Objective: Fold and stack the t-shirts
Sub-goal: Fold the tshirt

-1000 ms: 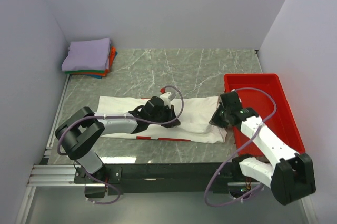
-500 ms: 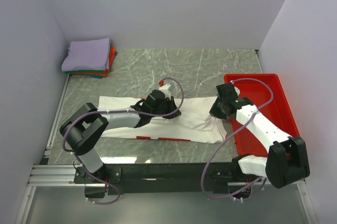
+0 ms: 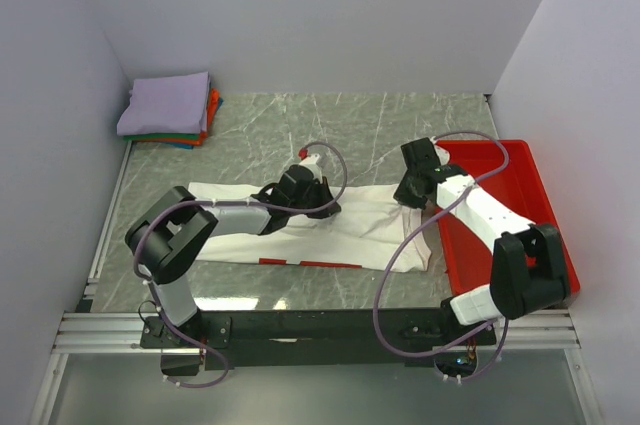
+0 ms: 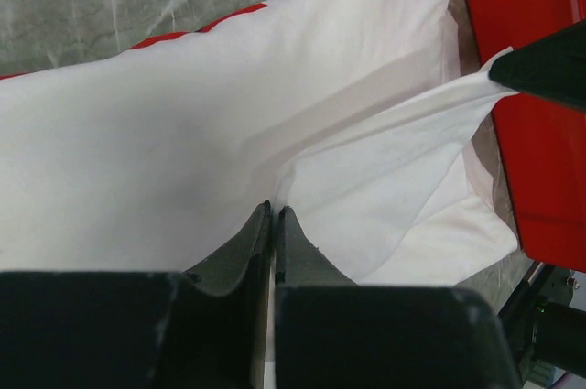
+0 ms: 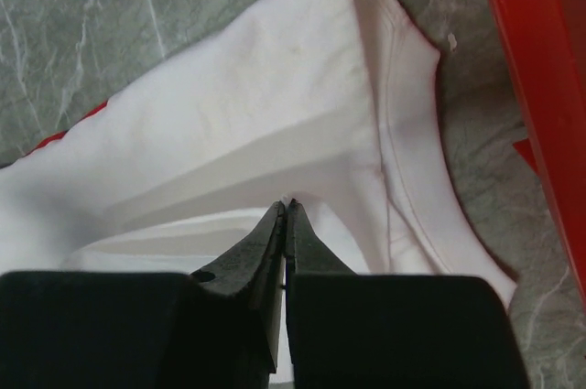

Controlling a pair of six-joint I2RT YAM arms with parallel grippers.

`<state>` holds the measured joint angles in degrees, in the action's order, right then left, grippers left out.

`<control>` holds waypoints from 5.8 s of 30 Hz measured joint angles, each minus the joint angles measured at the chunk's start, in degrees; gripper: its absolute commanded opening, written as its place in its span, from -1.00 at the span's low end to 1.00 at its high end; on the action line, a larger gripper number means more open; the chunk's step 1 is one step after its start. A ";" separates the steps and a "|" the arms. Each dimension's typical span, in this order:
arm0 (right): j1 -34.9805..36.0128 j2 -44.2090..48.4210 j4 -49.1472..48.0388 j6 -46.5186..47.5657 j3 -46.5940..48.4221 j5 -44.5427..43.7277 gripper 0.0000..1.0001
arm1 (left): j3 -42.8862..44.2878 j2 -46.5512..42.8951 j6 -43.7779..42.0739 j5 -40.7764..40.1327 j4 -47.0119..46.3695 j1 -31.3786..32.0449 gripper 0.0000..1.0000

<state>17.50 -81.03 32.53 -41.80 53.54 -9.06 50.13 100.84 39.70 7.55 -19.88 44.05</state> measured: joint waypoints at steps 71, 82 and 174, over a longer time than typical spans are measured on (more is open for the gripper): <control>12.52 -0.13 -8.02 -4.87 -9.40 4.20 -0.07 | -16.55 -23.45 9.01 -23.04 23.04 2.40 -0.67; 12.52 -12.20 -8.70 -4.68 -1.49 3.41 -0.07 | -20.76 -24.61 15.13 -27.54 24.41 2.43 -0.72; 0.09 -63.52 11.34 17.84 76.70 13.42 0.18 | 13.27 10.78 19.15 4.81 18.27 2.01 -0.61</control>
<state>17.58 -144.55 43.88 -23.97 130.23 4.36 63.40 111.61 58.85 12.36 -1.61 46.06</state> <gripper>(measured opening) 0.558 0.179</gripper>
